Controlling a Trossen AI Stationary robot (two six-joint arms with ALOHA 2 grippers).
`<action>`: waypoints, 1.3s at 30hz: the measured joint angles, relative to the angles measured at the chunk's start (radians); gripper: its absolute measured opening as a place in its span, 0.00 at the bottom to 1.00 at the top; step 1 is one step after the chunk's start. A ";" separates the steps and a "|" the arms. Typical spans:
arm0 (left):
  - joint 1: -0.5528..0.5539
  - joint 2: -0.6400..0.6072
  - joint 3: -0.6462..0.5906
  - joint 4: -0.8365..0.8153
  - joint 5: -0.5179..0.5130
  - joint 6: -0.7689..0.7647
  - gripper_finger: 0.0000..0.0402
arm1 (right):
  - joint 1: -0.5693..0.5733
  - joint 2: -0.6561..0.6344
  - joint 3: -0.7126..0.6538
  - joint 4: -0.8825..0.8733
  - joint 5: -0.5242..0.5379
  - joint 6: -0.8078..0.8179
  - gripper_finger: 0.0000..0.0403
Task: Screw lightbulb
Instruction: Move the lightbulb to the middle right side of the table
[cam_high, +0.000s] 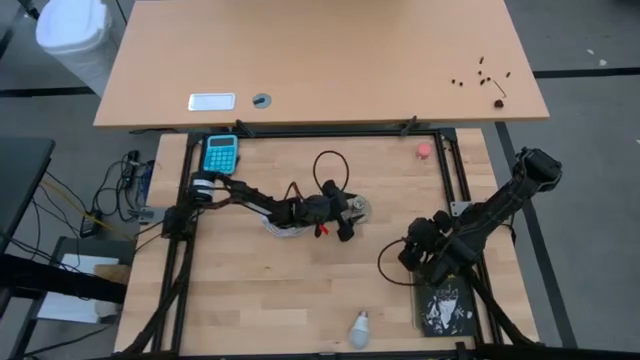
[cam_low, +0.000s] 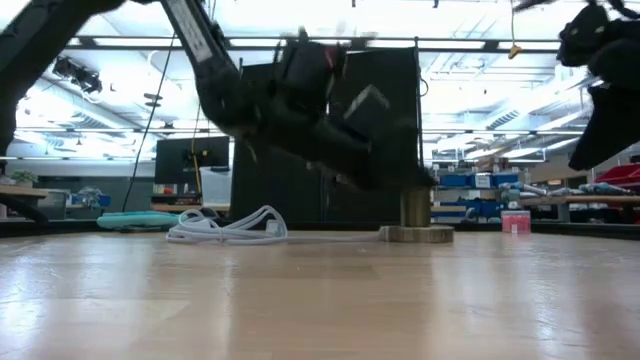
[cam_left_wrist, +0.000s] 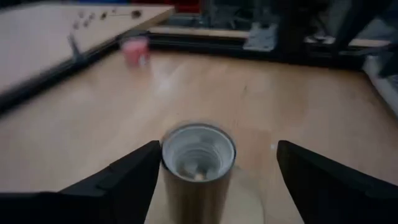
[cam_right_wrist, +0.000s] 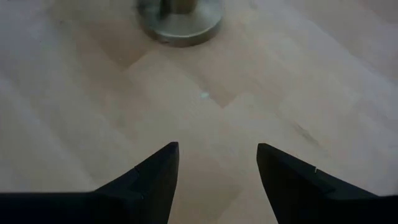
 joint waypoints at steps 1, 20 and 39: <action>-0.007 -0.027 -0.001 -0.021 -0.005 0.031 0.81 | 0.009 0.000 0.000 0.011 -0.002 0.003 0.56; -0.444 -0.287 -0.008 -0.546 -0.035 0.199 0.81 | 0.215 0.033 0.000 0.718 0.005 -0.641 0.56; -0.578 -0.206 0.100 -0.550 -0.043 -0.021 0.79 | 0.200 0.356 0.228 0.721 -0.309 -0.623 0.52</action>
